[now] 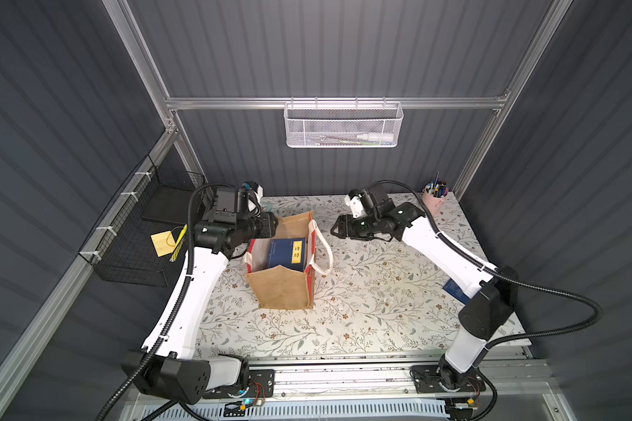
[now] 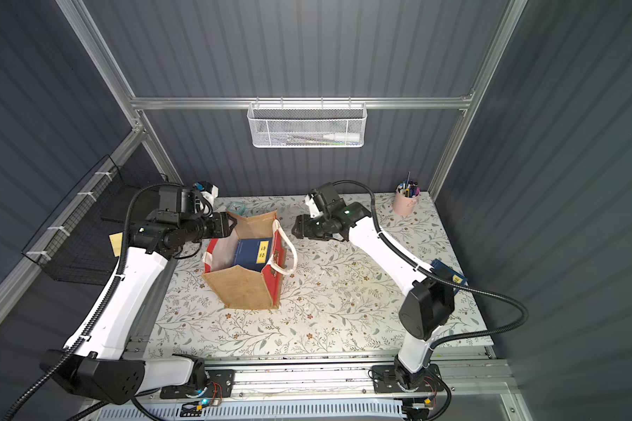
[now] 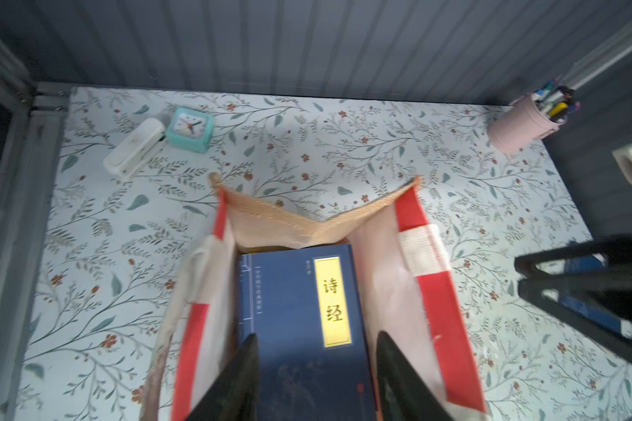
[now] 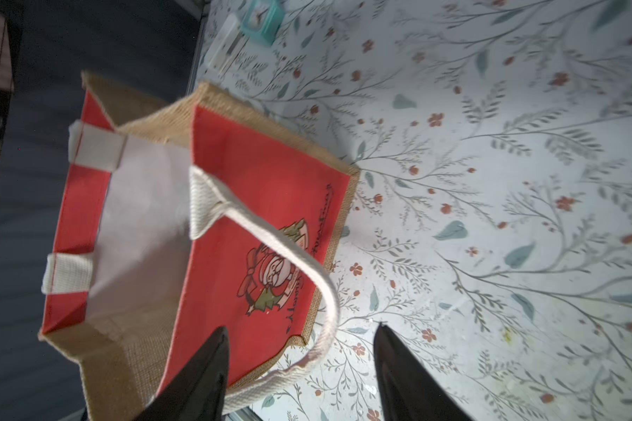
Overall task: Put the books into the canvas bag
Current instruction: Place the book in the canvas bag, then move the book to the center of the board.
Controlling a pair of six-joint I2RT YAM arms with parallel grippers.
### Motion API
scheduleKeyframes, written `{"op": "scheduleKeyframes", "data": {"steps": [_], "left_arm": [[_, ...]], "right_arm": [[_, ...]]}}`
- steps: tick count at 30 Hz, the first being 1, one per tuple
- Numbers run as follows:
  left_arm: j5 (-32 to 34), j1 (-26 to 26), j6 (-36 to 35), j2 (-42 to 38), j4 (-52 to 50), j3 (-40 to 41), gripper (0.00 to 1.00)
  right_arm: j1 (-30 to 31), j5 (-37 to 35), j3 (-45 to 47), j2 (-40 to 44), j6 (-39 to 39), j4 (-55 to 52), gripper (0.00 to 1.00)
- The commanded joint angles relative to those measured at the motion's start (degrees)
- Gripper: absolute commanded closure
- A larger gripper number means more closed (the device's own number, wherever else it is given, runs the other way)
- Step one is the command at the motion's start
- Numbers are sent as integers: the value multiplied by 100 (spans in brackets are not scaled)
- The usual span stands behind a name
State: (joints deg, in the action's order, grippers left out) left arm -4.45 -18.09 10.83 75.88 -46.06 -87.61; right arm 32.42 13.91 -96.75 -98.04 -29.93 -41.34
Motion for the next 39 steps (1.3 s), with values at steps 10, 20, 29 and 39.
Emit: {"op": "scheduleKeyframes", "data": {"steps": [10,20,29,39], "left_arm": [[571,-2098,124,1391,888,-590,47],[183,-3275,144,3494,1627,-1442,42],[-776,-3430,839,5117,2331,-2140,42],[-946,-3434,974,5504,2429,-2098,41]], "right_arm": [[-2894,-814,2514,1372,252,-276,22],[-5452,-827,4163,1627,665,8,17],[-6407,-906,4357,1272,908,199,16],[-6903,-1246,4346,960,762,405,9]]}}
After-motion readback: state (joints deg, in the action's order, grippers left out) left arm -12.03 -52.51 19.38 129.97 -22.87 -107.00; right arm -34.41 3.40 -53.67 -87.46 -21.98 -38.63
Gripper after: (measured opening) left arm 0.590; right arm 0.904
